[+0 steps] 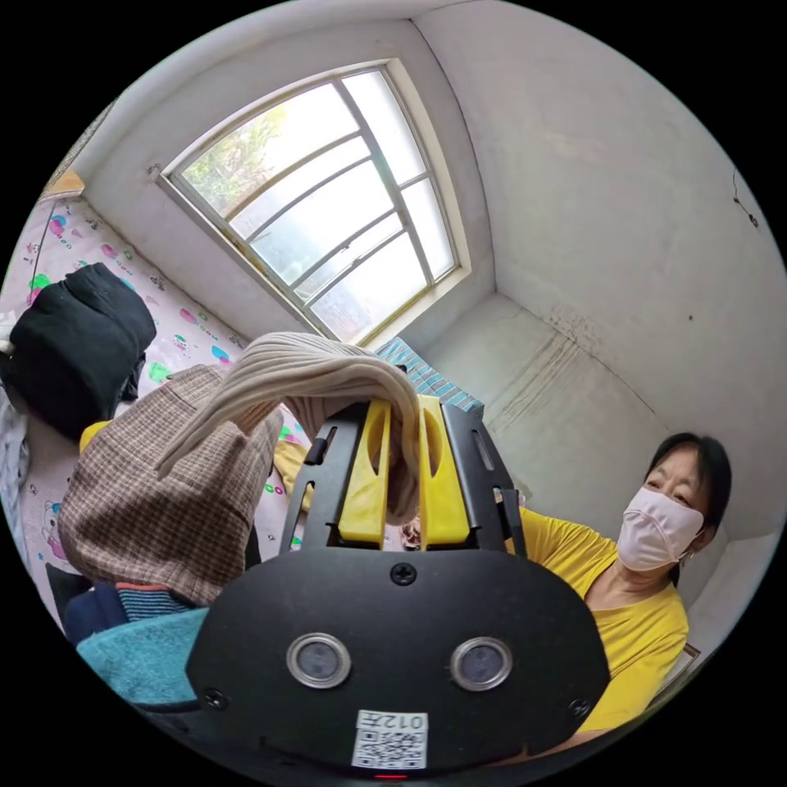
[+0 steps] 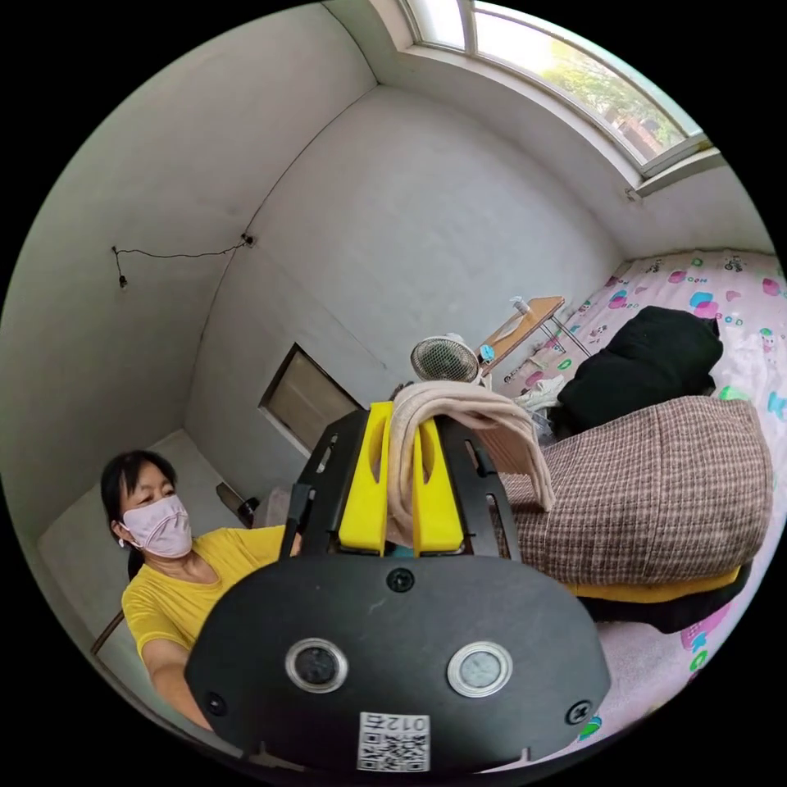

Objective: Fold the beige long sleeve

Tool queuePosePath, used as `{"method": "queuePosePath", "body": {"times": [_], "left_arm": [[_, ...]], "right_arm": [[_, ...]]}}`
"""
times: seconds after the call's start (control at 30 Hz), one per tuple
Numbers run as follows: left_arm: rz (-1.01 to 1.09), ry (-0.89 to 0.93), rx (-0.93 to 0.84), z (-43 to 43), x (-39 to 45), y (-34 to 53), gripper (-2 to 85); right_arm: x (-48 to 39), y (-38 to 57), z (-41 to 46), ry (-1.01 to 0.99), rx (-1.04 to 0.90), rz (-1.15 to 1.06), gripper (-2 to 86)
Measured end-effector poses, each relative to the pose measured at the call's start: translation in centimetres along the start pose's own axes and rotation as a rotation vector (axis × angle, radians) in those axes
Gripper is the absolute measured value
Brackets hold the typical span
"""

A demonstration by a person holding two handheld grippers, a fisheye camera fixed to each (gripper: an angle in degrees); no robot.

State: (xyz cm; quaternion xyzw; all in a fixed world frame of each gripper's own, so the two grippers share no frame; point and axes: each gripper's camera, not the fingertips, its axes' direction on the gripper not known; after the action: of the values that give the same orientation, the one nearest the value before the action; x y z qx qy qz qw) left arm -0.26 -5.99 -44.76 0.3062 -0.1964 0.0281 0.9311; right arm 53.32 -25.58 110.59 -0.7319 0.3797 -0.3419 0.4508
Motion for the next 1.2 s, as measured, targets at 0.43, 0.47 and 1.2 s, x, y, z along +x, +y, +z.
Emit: {"method": "queuePosePath", "body": {"times": [0.43,0.47,1.2], "left_arm": [[-0.129,-0.101,-0.022,7.0,0.5,-8.4,5.5],[-0.154,-0.133,-0.03,7.1,-0.5,-8.8,5.5],[-0.214,-0.574,0.077,6.1,6.3,-9.8,1.8]], "right_arm": [[16.9,-7.3,4.1,0.104,-0.056,0.015,-0.1],[19.3,-7.7,5.2,0.117,-0.078,0.026,-0.1],[39.6,-1.1,8.7,0.26,-0.029,0.358,7.6]]}}
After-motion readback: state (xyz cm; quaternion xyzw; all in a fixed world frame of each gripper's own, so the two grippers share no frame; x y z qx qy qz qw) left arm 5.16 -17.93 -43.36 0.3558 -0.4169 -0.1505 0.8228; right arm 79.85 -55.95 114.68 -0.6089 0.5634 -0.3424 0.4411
